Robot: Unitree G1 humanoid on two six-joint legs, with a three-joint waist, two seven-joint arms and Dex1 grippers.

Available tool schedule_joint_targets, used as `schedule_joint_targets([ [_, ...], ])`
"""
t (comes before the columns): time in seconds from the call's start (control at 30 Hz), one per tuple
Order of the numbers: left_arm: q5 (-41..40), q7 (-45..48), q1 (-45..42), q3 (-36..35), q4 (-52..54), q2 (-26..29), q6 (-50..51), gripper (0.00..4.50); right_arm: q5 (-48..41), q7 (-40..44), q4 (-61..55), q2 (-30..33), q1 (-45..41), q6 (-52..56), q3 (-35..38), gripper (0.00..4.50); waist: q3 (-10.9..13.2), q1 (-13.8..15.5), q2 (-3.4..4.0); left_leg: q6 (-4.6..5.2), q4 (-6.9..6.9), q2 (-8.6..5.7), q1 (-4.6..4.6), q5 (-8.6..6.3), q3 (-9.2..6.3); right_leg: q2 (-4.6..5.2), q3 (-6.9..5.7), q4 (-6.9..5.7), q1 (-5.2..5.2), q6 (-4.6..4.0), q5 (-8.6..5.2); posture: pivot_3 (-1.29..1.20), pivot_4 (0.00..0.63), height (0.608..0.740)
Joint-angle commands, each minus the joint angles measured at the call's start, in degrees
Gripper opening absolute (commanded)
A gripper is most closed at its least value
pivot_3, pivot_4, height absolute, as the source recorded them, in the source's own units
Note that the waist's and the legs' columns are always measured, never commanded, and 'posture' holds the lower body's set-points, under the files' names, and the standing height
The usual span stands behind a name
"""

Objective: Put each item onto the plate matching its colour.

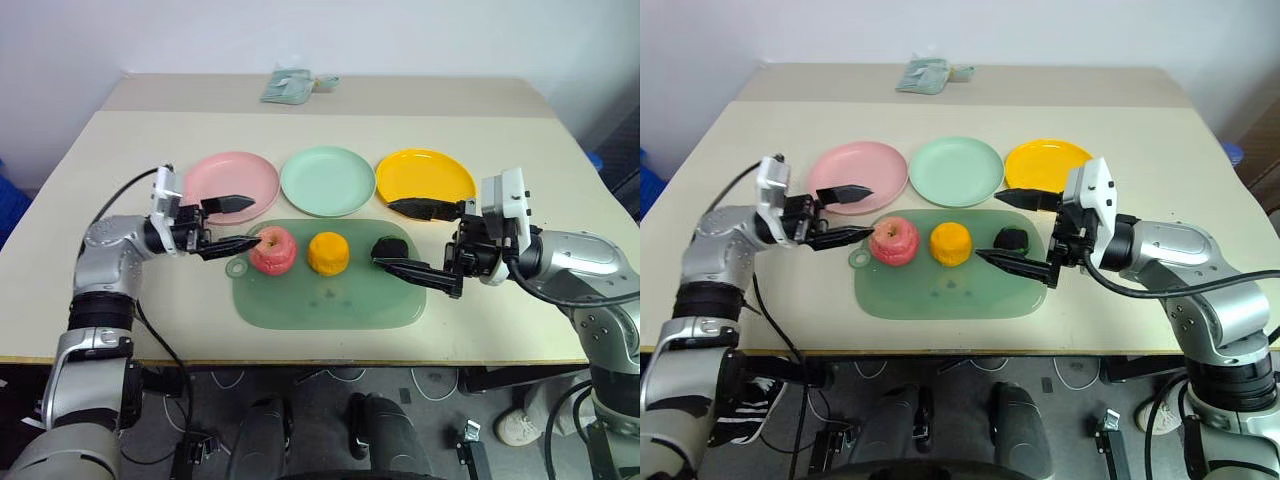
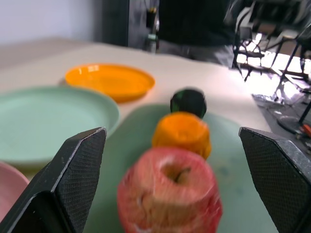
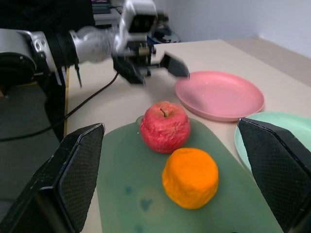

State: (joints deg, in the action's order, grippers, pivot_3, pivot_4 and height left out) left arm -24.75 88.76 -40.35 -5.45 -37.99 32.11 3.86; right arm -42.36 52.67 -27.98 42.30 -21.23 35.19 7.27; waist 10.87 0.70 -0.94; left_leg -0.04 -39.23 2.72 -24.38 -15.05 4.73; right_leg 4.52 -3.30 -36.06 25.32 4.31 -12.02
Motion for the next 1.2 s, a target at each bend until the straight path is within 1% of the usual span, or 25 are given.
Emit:
schedule_joint_targets([
  [0.03, 2.49, 0.41, -2.60, 1.06, -2.29, -0.58, -4.28, 4.50, -1.02, -1.45, -2.74, -0.09, -1.10, -0.30, 0.99, 4.46, 0.00, 0.00, 0.00, 0.00, 0.00, 0.00, 0.00, 0.00, 0.00, -0.01, 0.00, 0.00, 0.00, 0.00, 0.00, 0.00, 0.150, 0.740],
  [0.13, 3.62, 0.72, -3.38, 1.59, -4.38, -1.09, -6.14, 4.50, -1.27, -2.50, -3.26, -0.19, -1.14, 0.04, 0.90, 4.46, 0.00, 0.01, 0.00, 0.00, 0.00, 0.00, 0.00, 0.00, 0.01, 0.01, 0.00, 0.01, 0.00, 0.00, 0.00, 0.00, 0.150, 0.740],
  [0.23, 4.64, 0.42, -4.18, 2.73, -5.86, -3.04, -7.44, 4.50, -1.22, -3.79, -3.56, -0.66, -0.79, 0.02, 0.61, 4.46, 0.00, 0.02, 0.00, 0.00, 0.00, 0.00, 0.00, 0.00, 0.01, 0.01, 0.00, 0.01, 0.00, 0.00, 0.00, 0.00, 0.150, 0.740],
  [0.33, 7.02, 0.80, -4.23, 4.51, -6.88, -3.09, -7.71, 4.50, -1.20, -4.69, -4.08, -0.92, 0.06, -0.21, 0.83, 4.46, 0.00, 0.02, 0.00, 0.00, 0.00, -0.01, -0.01, 0.00, 0.00, 0.02, 0.00, 0.01, -0.01, 0.00, 0.00, 0.00, 0.150, 0.740],
  [0.43, 8.11, 0.75, -4.26, 5.22, -7.25, -3.09, -8.99, 3.66, -1.08, -5.47, -4.40, -0.97, 0.49, -0.35, 1.15, 4.50, 0.00, 0.01, 0.00, 0.00, 0.00, 0.00, 0.00, 0.00, 0.00, 0.02, 0.00, 0.01, -0.01, 0.00, 0.00, 0.00, 0.150, 0.740],
  [0.47, 8.21, 0.66, -4.27, 5.19, -7.24, -3.20, -9.23, 3.24, -0.83, -5.64, -4.36, -0.92, 0.55, -0.55, 1.17, 4.50, -0.01, 0.00, 0.01, 0.00, 0.00, 0.00, 0.00, 0.00, -0.01, 0.01, 0.00, 0.00, -0.01, 0.00, 0.00, 0.00, 0.150, 0.740],
  [0.5, 8.21, 0.28, -4.29, 4.90, -7.23, -3.35, -9.53, 2.95, -0.67, -5.76, -4.25, -0.87, 0.50, -0.65, 1.11, 4.50, -0.01, 0.00, 0.01, 0.00, 0.00, 0.00, 0.01, 0.00, 0.00, 0.02, 0.00, 0.00, -0.01, 0.00, 0.00, 0.00, 0.150, 0.740],
  [0.53, 8.13, -0.84, -4.45, 4.42, -7.21, -3.63, -9.35, 2.87, -0.61, -5.81, -4.19, -0.80, 0.48, -0.72, 1.10, 4.50, -0.01, 0.00, 0.01, 0.00, 0.00, 0.00, 0.01, 0.00, -0.01, 0.02, 0.00, 0.00, -0.01, -0.01, 0.00, 0.00, 0.150, 0.740],
  [0.63, 8.58, -6.51, -6.41, 3.25, -9.15, -3.74, -5.44, 2.87, -0.80, -6.08, -4.16, -0.88, 0.67, -0.94, 1.40, 4.50, -0.01, 0.11, 0.00, 0.00, 0.00, 0.00, 0.00, 0.00, -0.02, 0.02, 0.00, -0.01, -0.02, 0.00, 0.00, 0.00, 0.150, 0.740],
  [0.77, 3.68, -9.70, -8.30, -1.90, -8.20, -3.33, -1.83, 2.87, -0.51, -6.00, -3.81, -0.85, 1.30, -1.57, 1.41, 4.50, 0.00, -0.02, -0.02, 0.01, -0.02, -0.01, -0.02, 0.00, -0.03, 0.02, 0.00, 0.01, -0.02, 0.03, 0.01, 0.00, 0.150, 0.740],
  [0.87, 3.66, -15.46, -10.29, -5.01, -9.85, -2.33, -2.67, 2.87, -0.09, -5.94, -2.94, -1.14, 1.07, -2.22, 0.75, 4.50, 0.00, -0.06, -0.02, 0.01, -0.01, 0.00, -0.04, 0.00, -0.04, 0.00, -0.01, -0.01, 0.01, 0.04, 0.02, 0.00, 0.150, 0.740],
  [0.97, 6.64, -23.27, -12.36, -5.81, -13.84, -1.75, -6.11, 2.87, 0.35, -5.62, -1.90, -1.54, 0.36, -2.73, -0.01, 4.50, 0.00, -0.06, -0.02, 0.01, -0.01, 0.00, -0.01, 0.00, -0.03, 0.00, -0.02, -0.02, 0.00, 0.04, 0.02, 0.00, 0.150, 0.740],
  [1.0, 7.95, -26.60, -13.08, -5.70, -15.37, -1.63, -6.90, 2.87, 0.51, -5.50, -1.58, -1.65, 0.14, -2.84, -0.17, 4.50, 0.00, -0.04, -0.02, 0.01, -0.01, 0.00, -0.01, 0.00, -0.03, 0.00, -0.01, -0.01, 0.00, 0.04, 0.02, 0.00, 0.150, 0.740],
  [1.07, 12.23, -37.22, -14.18, -5.21, -18.87, -1.42, -12.88, 2.87, 0.98, -5.24, -0.82, -1.97, -0.48, -3.03, -0.64, 4.50, 0.00, -0.01, -0.02, 0.01, -0.01, 0.00, -0.01, 0.00, -0.02, 0.00, -0.01, -0.01, -0.01, 0.05, 0.03, 0.00, 0.150, 0.740],
  [1.1, 13.47, -40.80, -14.64, -5.22, -20.19, -1.38, -14.67, 2.87, 1.10, -5.13, -0.54, -2.08, -0.74, -3.10, -0.80, 4.50, 0.00, -0.01, -0.02, 0.01, -0.01, -0.01, -0.01, 0.00, -0.02, 0.01, -0.01, -0.01, -0.01, 0.06, 0.03, 0.00, 0.150, 0.740],
  [1.13, 13.94, -44.05, -15.29, -5.70, -21.39, -1.58, -15.92, 2.87, 1.21, -5.01, -0.29, -2.13, -0.97, -3.13, -0.93, 4.50, 0.01, -0.01, -0.03, 0.01, -0.01, -0.01, -0.01, 0.00, -0.02, 0.01, -0.01, 0.00, -0.01, 0.06, 0.03, 0.00, 0.150, 0.740],
  [1.2, 14.05, -47.41, -16.25, -6.42, -22.97, -2.10, -17.24, 2.87, 1.29, -4.77, -0.02, -2.12, -1.13, -3.17, -0.95, 4.50, 0.02, 0.03, -0.06, 0.01, -0.01, 0.00, -0.03, 0.00, -0.01, 0.01, -0.02, 0.00, 0.00, 0.06, 0.03, 0.00, 0.150, 0.740],
])
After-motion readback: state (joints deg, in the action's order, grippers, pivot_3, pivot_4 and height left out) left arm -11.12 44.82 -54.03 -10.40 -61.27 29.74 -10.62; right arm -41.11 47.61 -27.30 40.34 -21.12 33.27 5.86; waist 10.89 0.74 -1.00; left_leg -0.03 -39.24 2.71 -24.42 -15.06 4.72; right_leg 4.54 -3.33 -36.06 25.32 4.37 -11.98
